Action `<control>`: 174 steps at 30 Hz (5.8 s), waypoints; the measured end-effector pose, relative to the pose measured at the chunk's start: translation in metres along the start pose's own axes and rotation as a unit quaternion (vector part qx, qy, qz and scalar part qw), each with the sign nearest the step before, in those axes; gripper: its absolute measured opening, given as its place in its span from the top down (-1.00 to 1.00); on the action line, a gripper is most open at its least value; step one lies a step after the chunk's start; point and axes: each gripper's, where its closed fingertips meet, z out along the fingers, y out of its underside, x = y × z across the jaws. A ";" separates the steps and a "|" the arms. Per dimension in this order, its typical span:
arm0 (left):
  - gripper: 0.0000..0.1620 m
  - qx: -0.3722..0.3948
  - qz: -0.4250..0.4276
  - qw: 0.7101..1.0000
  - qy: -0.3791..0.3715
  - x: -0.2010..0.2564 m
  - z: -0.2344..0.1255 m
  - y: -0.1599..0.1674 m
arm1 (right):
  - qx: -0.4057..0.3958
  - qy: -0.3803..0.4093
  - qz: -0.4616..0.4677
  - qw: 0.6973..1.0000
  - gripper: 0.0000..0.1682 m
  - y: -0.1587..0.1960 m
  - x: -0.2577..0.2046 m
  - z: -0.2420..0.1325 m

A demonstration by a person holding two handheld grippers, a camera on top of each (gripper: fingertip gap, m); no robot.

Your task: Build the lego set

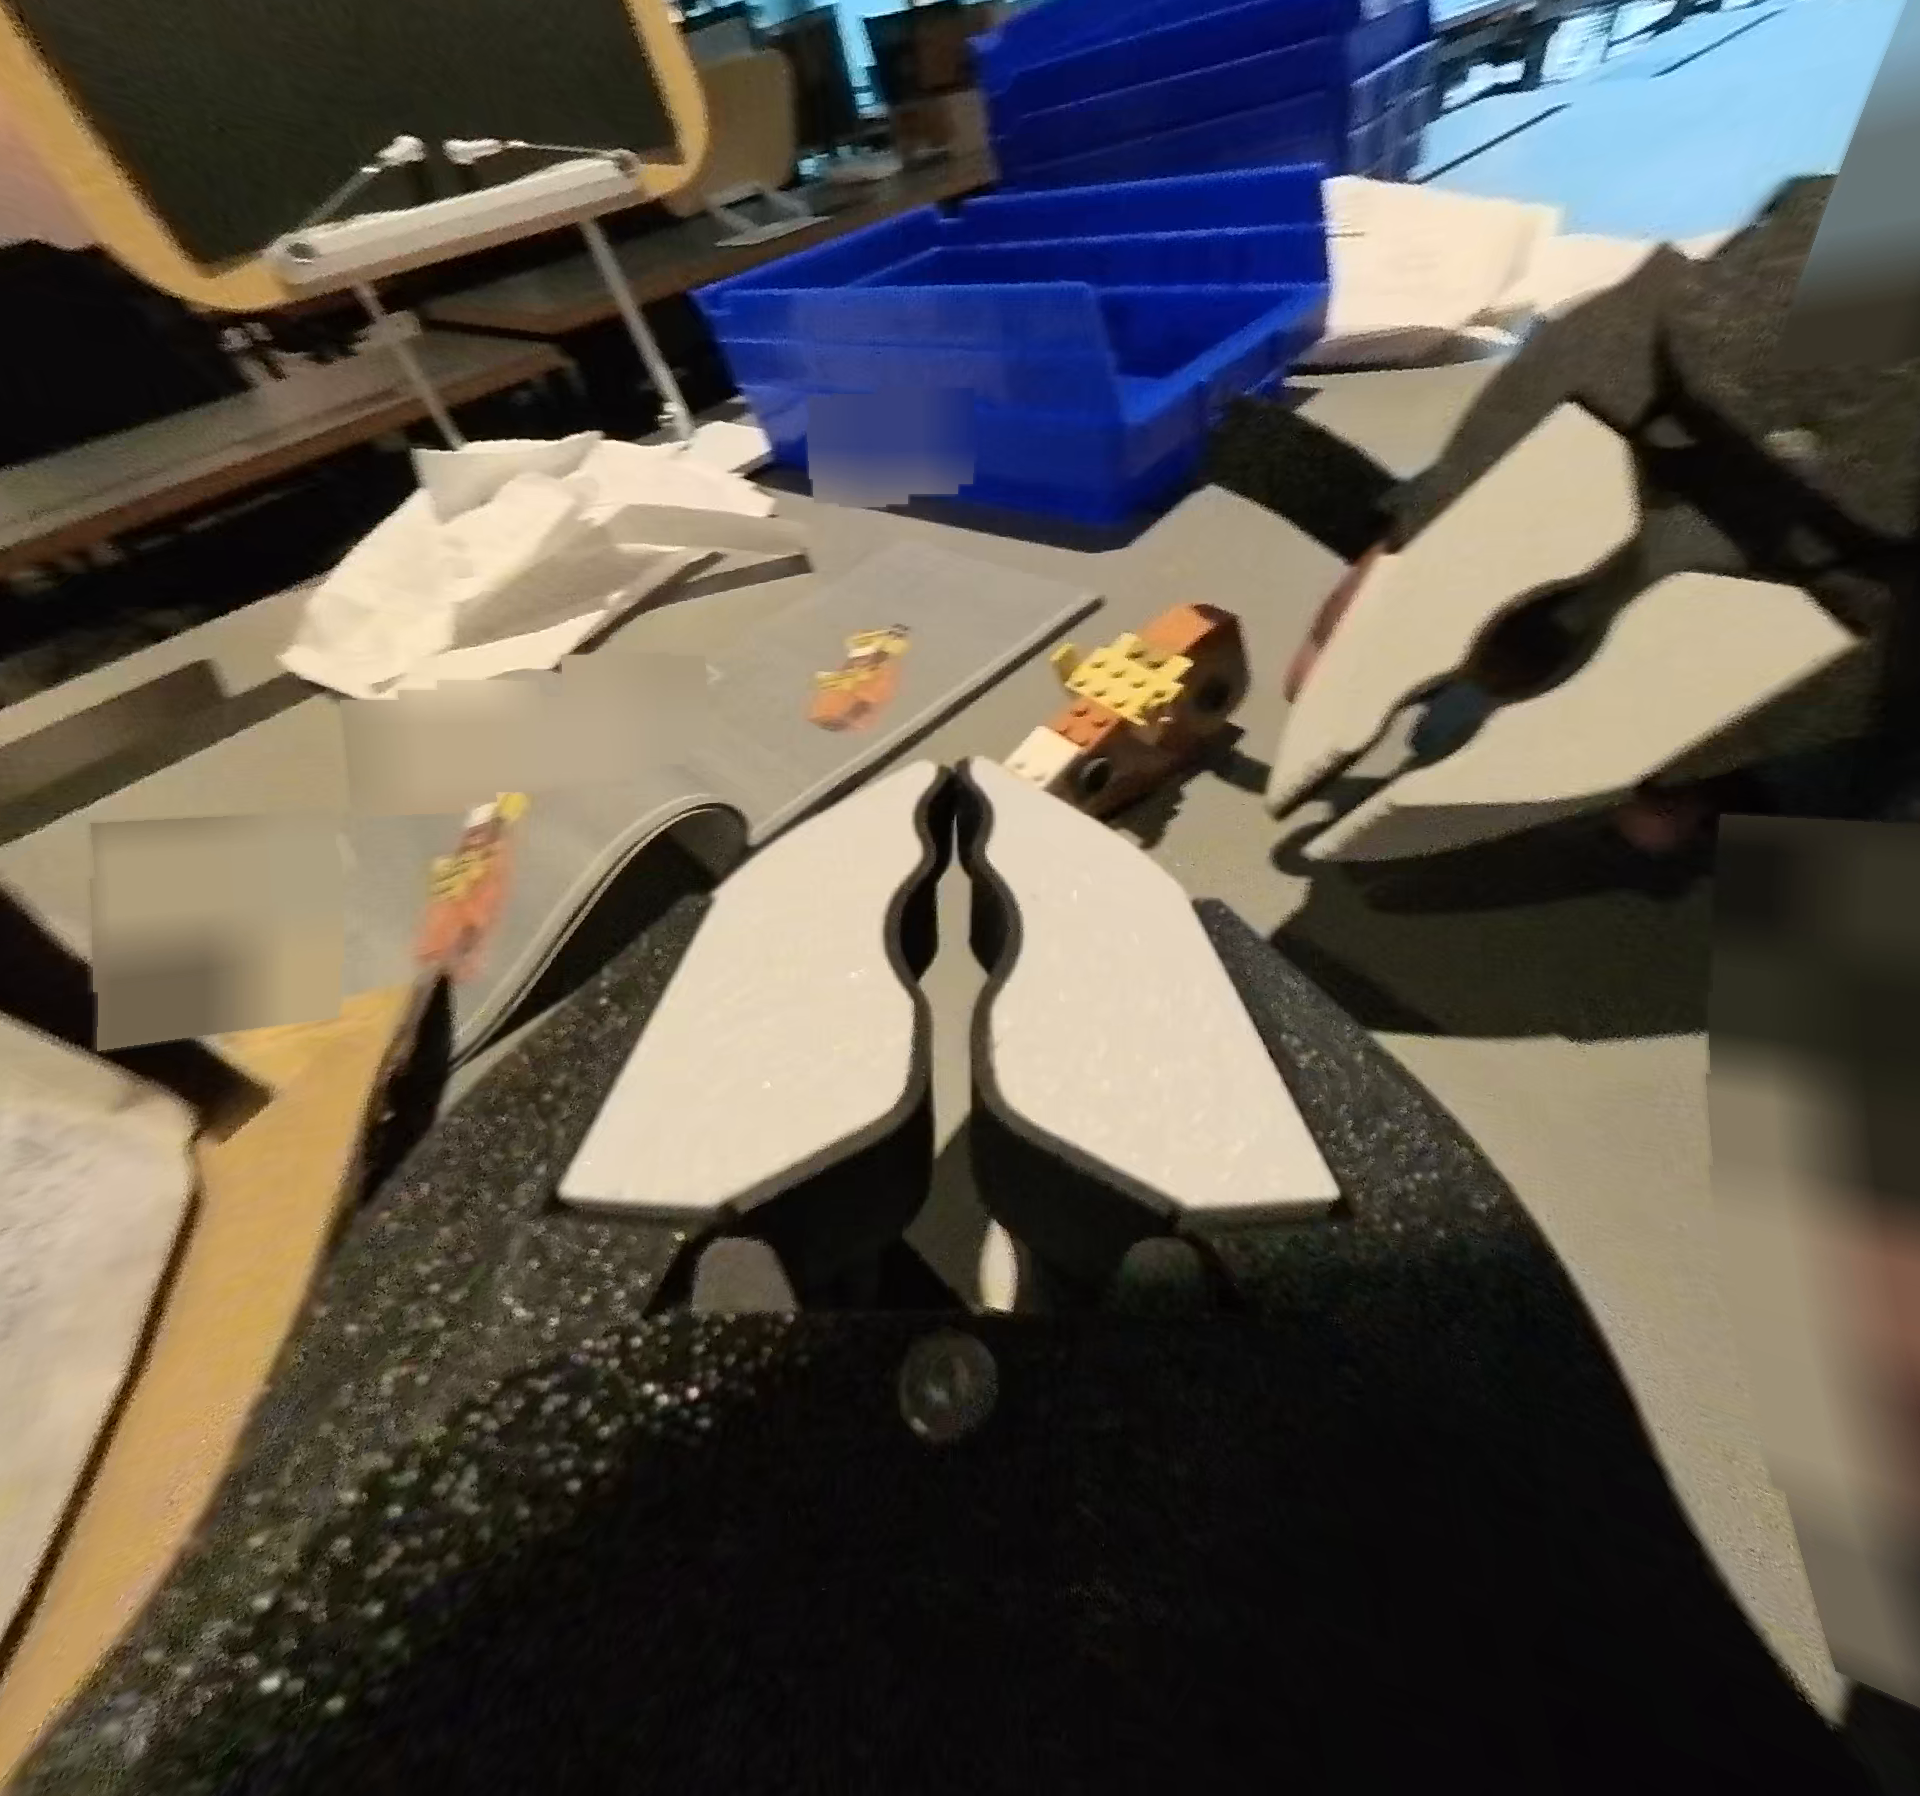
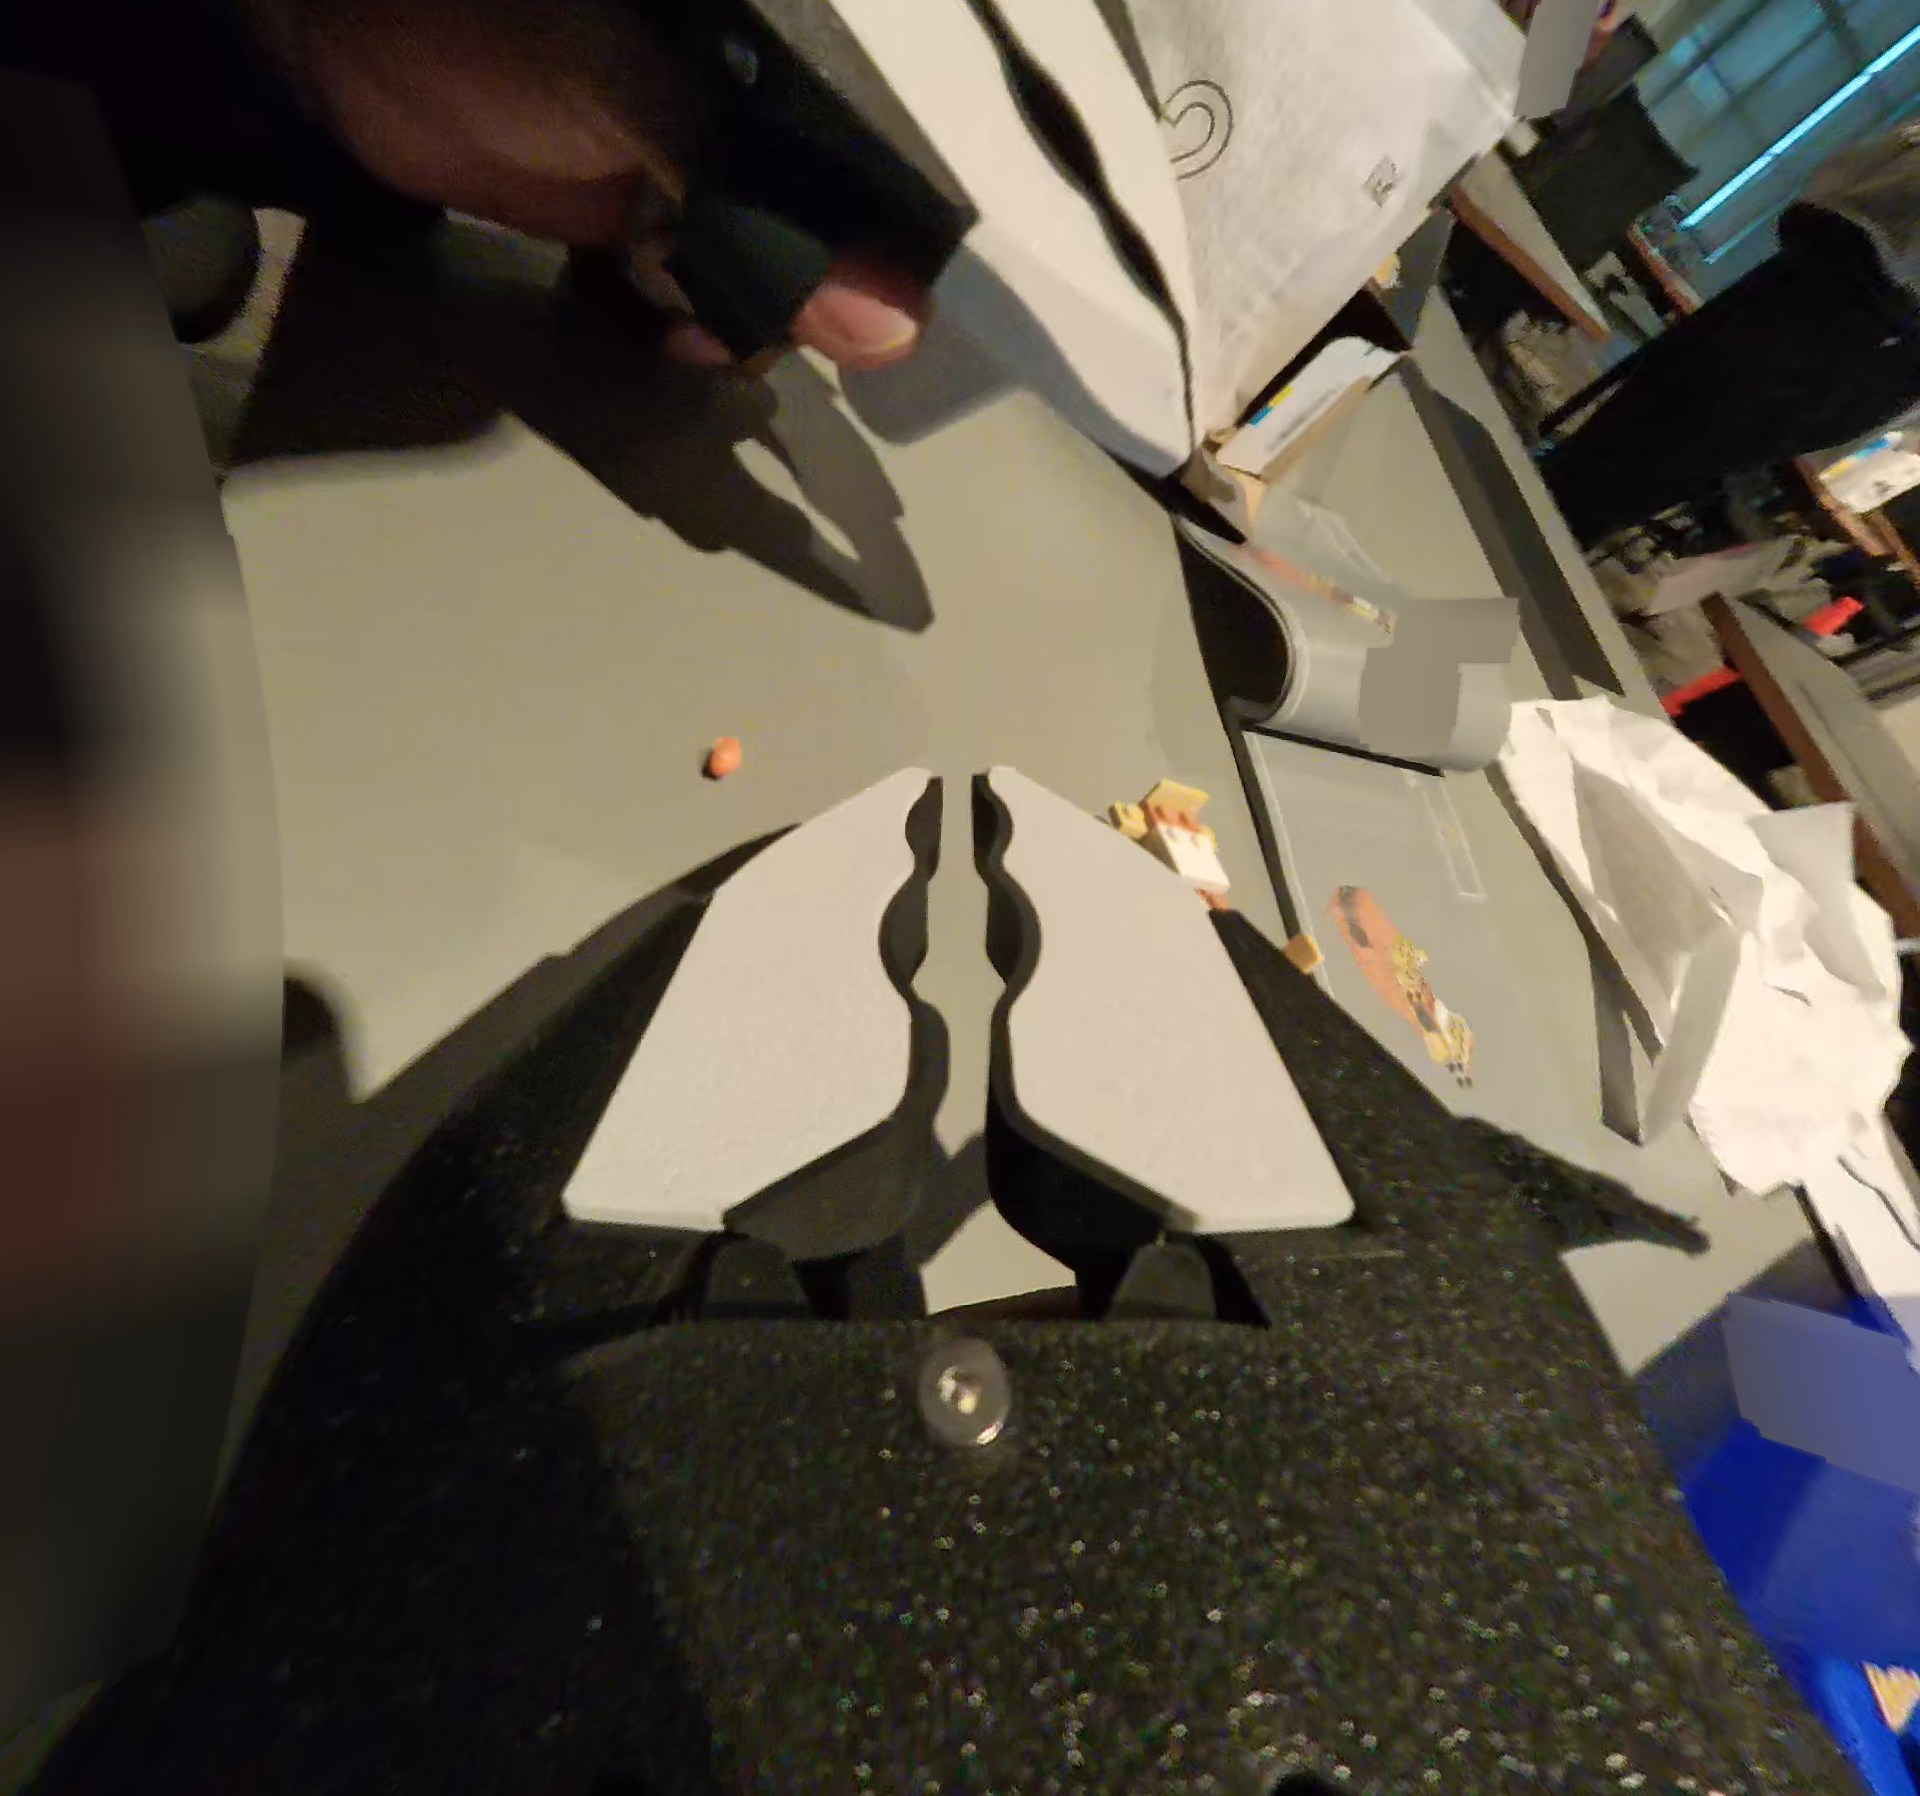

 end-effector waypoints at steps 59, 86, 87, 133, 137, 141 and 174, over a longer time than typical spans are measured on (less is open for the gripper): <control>0.84 -0.147 0.048 0.962 0.226 0.112 0.004 0.032 | -0.169 -0.020 0.273 0.947 0.61 0.064 -0.046 -0.074; 0.74 0.144 0.118 0.968 0.170 0.070 0.000 -0.035 | 0.286 -0.264 0.713 0.584 0.81 -0.056 0.026 -0.034; 0.75 0.144 0.119 0.966 0.176 0.071 -0.001 -0.034 | 0.283 -0.267 0.710 0.587 0.81 -0.057 0.024 -0.033; 0.85 0.022 0.024 0.999 0.021 -0.007 0.019 -0.007 | 0.109 -0.088 0.489 0.861 0.73 -0.029 0.034 0.017; 0.85 0.015 0.024 0.999 0.020 -0.007 0.020 -0.005 | 0.102 -0.080 0.480 0.868 0.73 -0.030 0.035 0.016; 0.85 -0.035 0.026 0.999 0.022 -0.010 0.022 0.009 | 0.062 -0.052 0.459 0.885 0.78 -0.023 0.043 0.017; 0.84 -0.124 0.177 0.976 0.015 0.003 0.016 0.039 | -0.073 -0.077 0.464 0.879 0.93 -0.013 0.029 0.047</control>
